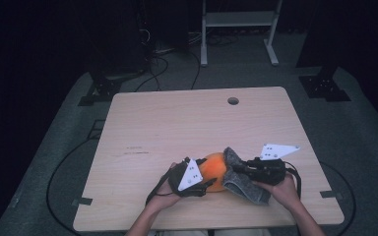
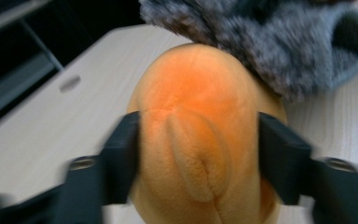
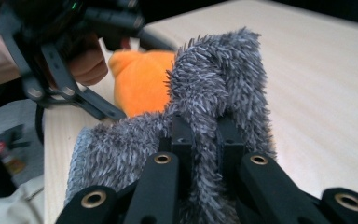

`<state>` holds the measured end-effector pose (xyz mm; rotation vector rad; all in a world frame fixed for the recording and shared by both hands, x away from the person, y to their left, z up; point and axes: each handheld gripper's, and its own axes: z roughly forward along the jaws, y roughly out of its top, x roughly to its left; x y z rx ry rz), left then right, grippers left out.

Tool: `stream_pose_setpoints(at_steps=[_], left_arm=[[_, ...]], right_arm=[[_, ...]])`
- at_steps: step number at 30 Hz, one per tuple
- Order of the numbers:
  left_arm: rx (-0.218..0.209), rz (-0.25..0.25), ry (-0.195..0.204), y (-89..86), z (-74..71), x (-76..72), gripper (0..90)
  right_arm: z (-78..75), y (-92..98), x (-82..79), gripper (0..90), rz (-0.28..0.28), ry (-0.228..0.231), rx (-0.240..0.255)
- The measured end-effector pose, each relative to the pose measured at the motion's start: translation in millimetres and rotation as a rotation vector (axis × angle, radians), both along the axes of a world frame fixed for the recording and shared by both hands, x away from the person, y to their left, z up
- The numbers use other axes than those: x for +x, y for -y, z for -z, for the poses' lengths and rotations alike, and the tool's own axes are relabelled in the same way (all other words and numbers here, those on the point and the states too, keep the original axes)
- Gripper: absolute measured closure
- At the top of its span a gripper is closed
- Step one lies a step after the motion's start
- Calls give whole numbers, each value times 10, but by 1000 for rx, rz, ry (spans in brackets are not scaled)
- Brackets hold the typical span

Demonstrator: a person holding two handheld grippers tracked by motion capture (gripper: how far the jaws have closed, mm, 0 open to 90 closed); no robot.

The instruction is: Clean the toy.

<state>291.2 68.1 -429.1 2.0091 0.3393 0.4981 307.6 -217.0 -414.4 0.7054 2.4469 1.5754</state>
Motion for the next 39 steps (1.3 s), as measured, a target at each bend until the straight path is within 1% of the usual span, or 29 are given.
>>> stream_pose_setpoints(at_steps=[1, 2, 3, 4, 5, 7, 8, 9, 11, 12, 13, 14, 16, 17, 18, 19, 20, 22, 24, 27, 29, 30, 32, 33, 34, 35, 36, 38, 39], left_arm=[[-28, -12, -47, -30, 0, 33, 228], [-37, -16, -60, -52, 6, 49, 257], [-31, -12, -40, -67, 16, 43, 329], [-24, -5, -27, -73, 26, 31, 353], [-27, -3, -27, -74, 28, 28, 371], [-25, 13, -14, -69, 34, 18, 403], [-17, 19, -8, -68, 35, 11, 421], [-9, 30, 4, -69, 36, 4, 434], [-6, 49, 12, -67, 40, -4, 444], [-6, 47, 10, -67, 38, -4, 442], [-8, 43, 3, -71, 34, 1, 428], [-10, 31, -16, -79, 25, 17, 385], [-41, -17, -92, -97, -6, 74, 208], [-75, -36, -151, -112, -15, 114, 164], [-99, -36, -190, -121, -15, 134, 139], [-114, -39, -231, -125, -9, 151, 149], [-111, -26, -248, -126, 2, 151, 188], [-87, -25, -183, -118, 17, 97, 347], [-76, -26, -167, -119, 11, 80, 413], [-74, -14, -162, -149, 20, 85, 437], [-67, -4, -140, -159, 26, 78, 452], [-57, 10, -119, -157, 25, 65, 461], [-45, 35, -89, -140, 24, 48, 467], [-40, 42, -80, -130, 20, 40, 467], [-35, 44, -74, -127, 15, 34, 464], [-32, 46, -72, -130, 12, 32, 457], [-41, 41, -87, -139, 13, 40, 431], [-78, 3, -148, -151, 11, 82, 301], [-86, -15, -173, -156, 9, 101, 277]], right_arm=[[18, -2, 4, 809, 0, -7, -7], [34, 10, 3, 809, 5, -6, -12], [50, 36, 7, 809, 11, -17, -13], [74, 67, 19, 809, 18, -32, -26], [119, 122, 38, 809, 30, -46, -39], [170, 205, 65, 809, 48, -81, -41], [164, 241, 60, 809, 55, -72, -46], [143, 255, 50, 809, 57, -61, -37], [67, 253, 56, 808, 57, -43, 13], [53, 235, 67, 808, 53, -40, 12], [56, 204, 82, 808, 49, -39, -3], [80, 174, 95, 809, 44, -51, -8], [115, 140, 105, 809, 24, -85, -7], [112, 136, 89, 809, 21, -85, -12], [117, 129, 60, 809, 9, -87, -14], [131, 126, 39, 809, -5, -88, -11], [153, 119, 10, 809, -23, -93, -7], [169, 137, -22, 809, -32, -93, -17], [178, 196, 3, 809, -19, -109, -11], [242, 267, 42, 809, 18, -127, -50], [243, 303, 53, 809, 28, -137, -58], [219, 313, 47, 809, 26, -127, -44], [131, 292, 29, 808, 3, -97, 4], [75, 254, 20, 809, -10, -75, 22], [48, 220, 23, 809, -24, -62, 27], [42, 195, 28, 808, -32, -63, 22], [59, 171, 35, 809, -31, -64, 9], [109, 170, 58, 809, -20, -86, -19], [130, 191, 63, 808, 0, -87, -35]])
